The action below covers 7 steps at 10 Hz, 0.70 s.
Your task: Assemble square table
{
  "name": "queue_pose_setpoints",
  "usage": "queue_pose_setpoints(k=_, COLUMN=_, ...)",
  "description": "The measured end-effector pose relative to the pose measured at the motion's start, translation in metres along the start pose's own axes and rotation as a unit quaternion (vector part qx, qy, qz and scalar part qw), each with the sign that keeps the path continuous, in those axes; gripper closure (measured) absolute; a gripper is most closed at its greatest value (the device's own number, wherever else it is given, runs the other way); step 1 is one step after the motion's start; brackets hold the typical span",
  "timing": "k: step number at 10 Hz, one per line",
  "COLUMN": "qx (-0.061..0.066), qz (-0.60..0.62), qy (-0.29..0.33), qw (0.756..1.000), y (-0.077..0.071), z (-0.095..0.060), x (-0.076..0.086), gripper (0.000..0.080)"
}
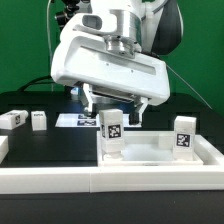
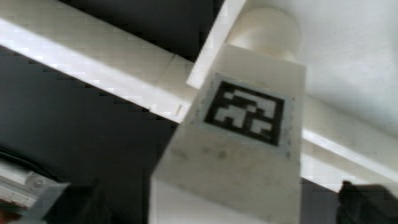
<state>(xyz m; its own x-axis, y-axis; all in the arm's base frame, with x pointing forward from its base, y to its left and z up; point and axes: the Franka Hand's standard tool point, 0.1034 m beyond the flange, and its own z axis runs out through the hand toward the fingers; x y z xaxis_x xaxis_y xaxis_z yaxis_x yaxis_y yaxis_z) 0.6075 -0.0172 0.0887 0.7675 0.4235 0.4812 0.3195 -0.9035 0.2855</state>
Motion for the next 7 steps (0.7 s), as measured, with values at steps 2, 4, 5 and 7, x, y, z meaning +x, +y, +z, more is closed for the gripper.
queue_pose_setpoints(k=2, qx=0.005, qz=0.001, qy=-0.008, qw=1.000, y=0.001, z=-0.002, x=-0.001, gripper=0.0150)
queue_pose_setpoints(k=4, qx=0.011, qz=0.003, qy=-0.009, qw=1.000, y=0.003, z=-0.013, x=0.008, gripper=0.0150)
queue_pose_setpoints(k=5, qx=0.015, qz=0.004, qy=-0.013, qw=1.000, y=0.004, z=-0.017, x=0.011, gripper=0.0150)
queue_pose_setpoints(k=7, qx=0.023, qz=0.002, qy=-0.022, qw=1.000, y=-0.002, z=-0.014, x=0.010, gripper=0.0150)
